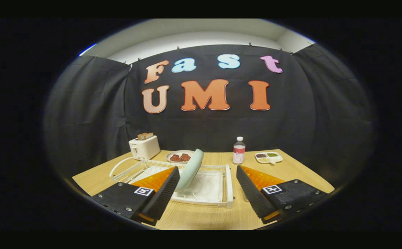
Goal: Take the plate from the dish rack, then take the spoon from the basket and place it into the plate.
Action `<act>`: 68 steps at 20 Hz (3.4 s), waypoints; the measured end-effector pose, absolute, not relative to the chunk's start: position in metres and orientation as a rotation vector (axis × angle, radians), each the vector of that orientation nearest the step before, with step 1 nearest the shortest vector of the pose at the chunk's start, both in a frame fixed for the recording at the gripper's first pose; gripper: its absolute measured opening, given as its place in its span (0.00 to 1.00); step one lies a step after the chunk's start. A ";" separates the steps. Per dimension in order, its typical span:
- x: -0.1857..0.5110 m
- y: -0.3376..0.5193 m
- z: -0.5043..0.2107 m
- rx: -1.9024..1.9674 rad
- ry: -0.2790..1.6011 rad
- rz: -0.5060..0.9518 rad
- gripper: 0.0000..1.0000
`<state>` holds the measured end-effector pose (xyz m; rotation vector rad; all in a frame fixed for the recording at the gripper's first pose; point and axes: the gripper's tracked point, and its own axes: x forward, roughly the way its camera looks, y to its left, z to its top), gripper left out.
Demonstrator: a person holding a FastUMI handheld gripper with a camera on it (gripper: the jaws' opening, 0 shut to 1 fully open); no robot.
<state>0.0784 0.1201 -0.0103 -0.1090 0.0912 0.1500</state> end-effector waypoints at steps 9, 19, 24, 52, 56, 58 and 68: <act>0.145 0.152 -0.036 -0.056 0.264 0.167 0.98; 0.193 0.162 -0.070 0.034 0.535 0.106 0.69; 0.193 0.169 -0.084 0.065 0.613 0.050 0.44; 0.128 0.150 -0.034 0.067 0.536 0.042 0.16; 0.081 0.147 -0.045 0.175 0.538 0.128 0.16; 0.055 0.149 -0.050 0.232 0.526 0.164 0.16; -0.023 0.145 -0.127 0.400 0.547 0.188 0.16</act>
